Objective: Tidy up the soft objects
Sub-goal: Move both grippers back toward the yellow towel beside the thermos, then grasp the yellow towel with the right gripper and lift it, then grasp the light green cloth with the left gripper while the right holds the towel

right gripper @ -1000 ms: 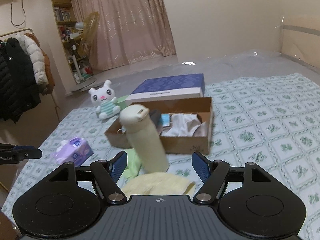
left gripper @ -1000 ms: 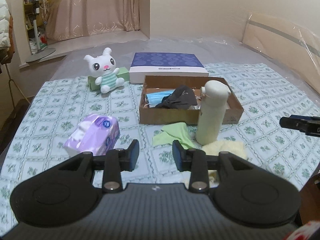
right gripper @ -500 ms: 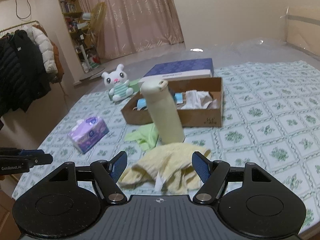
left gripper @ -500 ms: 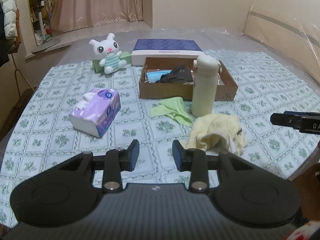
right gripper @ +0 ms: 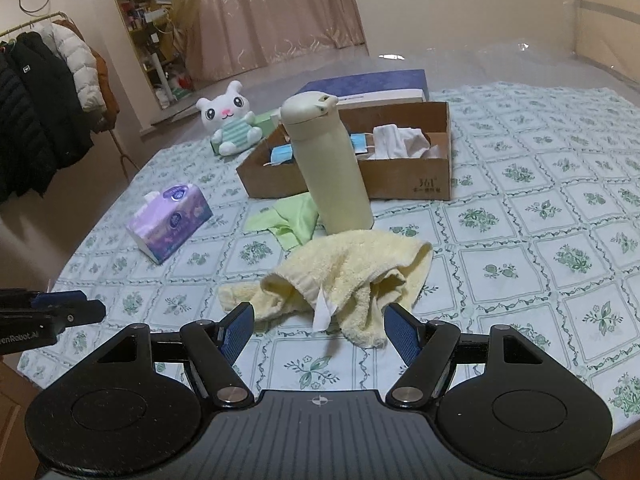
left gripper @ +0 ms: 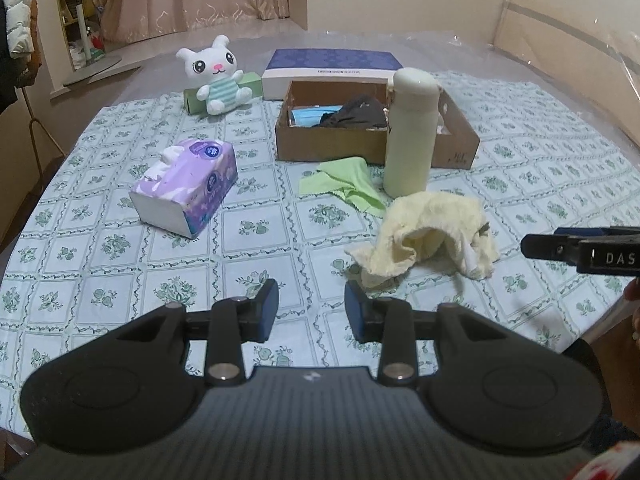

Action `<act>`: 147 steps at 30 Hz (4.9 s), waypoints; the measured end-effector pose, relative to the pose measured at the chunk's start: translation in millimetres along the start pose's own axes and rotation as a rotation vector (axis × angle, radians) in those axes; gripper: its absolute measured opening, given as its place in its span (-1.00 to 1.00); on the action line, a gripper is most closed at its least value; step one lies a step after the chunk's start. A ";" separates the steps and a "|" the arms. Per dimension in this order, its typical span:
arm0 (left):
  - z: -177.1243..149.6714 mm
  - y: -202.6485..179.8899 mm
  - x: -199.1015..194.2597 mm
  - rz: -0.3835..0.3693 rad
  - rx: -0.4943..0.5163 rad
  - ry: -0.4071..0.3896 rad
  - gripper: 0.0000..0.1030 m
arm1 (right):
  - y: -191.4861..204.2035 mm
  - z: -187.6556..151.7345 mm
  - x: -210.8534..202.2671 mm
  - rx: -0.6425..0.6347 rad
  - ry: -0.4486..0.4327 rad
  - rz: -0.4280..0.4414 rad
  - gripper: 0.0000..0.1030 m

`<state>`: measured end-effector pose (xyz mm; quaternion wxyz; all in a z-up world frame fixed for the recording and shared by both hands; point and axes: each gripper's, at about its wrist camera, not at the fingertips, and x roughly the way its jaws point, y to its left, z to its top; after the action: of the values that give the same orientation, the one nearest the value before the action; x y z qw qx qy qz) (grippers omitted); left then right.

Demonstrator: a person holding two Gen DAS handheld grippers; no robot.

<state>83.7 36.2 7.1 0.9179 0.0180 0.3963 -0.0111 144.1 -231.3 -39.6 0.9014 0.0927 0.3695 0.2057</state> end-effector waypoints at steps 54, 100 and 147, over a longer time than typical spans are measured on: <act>18.4 -2.6 91.0 -0.048 0.017 0.057 -0.35 | -23.3 7.5 40.0 -0.406 -0.046 -0.089 -0.54; 77.4 -23.5 224.0 -0.215 0.036 -0.021 -0.02 | -108.1 37.6 91.1 0.013 -0.080 -0.085 -0.45; 82.5 -14.8 256.8 -0.183 0.165 -0.055 -0.96 | -137.9 49.6 105.9 0.039 -0.088 -0.120 -0.44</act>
<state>319.3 16.4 -123.7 0.9189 0.0568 0.3689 -0.1277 288.7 -309.3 -114.9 0.9255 0.0969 0.3384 0.1400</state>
